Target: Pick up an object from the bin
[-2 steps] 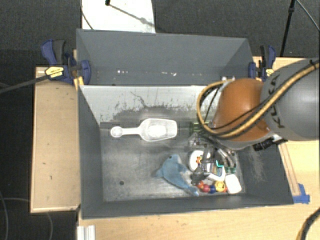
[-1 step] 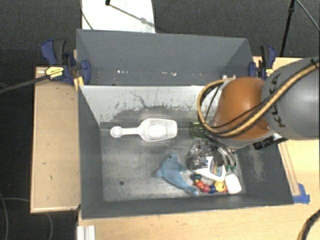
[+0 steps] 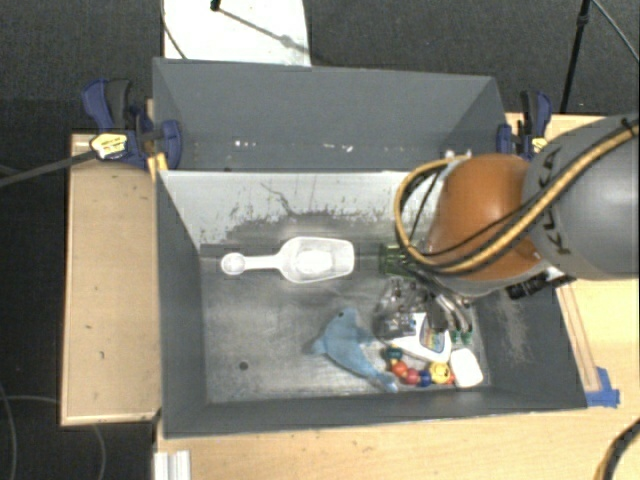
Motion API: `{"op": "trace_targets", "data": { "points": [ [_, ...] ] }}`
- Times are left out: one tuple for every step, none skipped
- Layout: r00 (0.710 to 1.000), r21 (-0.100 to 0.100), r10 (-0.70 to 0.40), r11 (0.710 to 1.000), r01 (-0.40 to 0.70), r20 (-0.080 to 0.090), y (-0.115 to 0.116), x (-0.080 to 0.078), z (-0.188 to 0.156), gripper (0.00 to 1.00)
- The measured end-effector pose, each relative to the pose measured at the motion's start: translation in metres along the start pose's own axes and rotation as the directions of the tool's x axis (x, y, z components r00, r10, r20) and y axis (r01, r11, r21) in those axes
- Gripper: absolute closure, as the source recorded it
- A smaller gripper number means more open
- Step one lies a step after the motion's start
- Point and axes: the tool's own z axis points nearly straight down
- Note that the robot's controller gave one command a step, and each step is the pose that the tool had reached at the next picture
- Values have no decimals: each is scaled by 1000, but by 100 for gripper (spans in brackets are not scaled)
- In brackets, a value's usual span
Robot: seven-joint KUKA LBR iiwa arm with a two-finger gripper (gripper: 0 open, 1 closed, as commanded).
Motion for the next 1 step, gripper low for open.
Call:
{"op": "trace_targets", "data": {
  "points": [
    [999, 0, 33, 999, -33, -2, -18, -23, -36, 100]
  ]
}}
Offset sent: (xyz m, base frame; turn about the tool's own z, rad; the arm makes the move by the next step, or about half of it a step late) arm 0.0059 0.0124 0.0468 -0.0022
